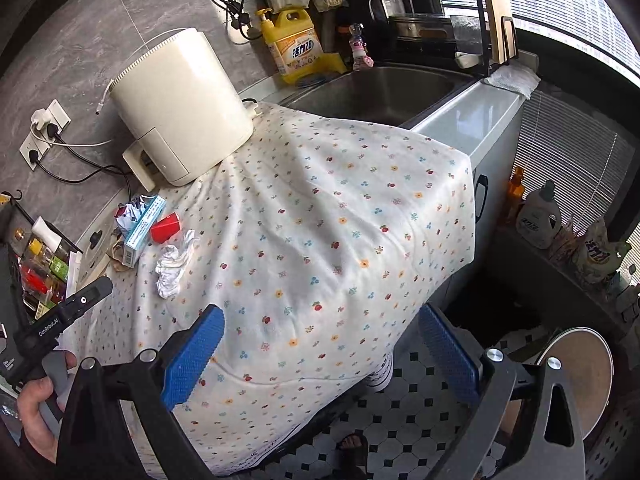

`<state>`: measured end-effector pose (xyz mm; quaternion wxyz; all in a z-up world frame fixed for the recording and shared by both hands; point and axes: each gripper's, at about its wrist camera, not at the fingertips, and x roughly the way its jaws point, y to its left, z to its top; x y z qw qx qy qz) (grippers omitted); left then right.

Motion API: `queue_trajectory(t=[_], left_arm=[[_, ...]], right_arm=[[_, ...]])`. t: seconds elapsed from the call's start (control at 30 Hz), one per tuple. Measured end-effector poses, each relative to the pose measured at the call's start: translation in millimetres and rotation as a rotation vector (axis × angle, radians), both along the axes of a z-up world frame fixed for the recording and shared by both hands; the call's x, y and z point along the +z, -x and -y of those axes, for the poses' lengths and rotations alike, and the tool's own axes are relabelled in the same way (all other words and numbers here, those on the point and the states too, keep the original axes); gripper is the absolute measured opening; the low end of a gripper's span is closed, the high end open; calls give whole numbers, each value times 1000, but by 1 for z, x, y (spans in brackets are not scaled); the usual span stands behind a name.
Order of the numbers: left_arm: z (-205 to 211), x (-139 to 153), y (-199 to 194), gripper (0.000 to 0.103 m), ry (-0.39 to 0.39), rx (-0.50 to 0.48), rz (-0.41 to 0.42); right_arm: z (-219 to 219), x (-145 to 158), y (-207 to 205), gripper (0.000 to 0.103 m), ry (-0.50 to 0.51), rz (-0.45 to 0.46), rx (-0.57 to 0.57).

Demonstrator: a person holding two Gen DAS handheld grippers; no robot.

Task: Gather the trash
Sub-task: 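Move both empty grippers back to the polka-dot counter, then grasp the grey cardboard box with the left gripper while the right grasps the crumpled white tissue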

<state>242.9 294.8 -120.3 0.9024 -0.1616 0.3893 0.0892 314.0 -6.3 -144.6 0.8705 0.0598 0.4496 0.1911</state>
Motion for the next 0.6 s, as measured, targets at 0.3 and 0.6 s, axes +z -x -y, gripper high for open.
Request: queue_trajectory(t=[0.3,0.6], left_arm=[[-51,-10,-31,94,91,12,3],[-75,-29,-61,93,228,55,17]], right_arm=[[-31,3,12,95,28,13,-23],[-18,4,23,95,89,0,-87]])
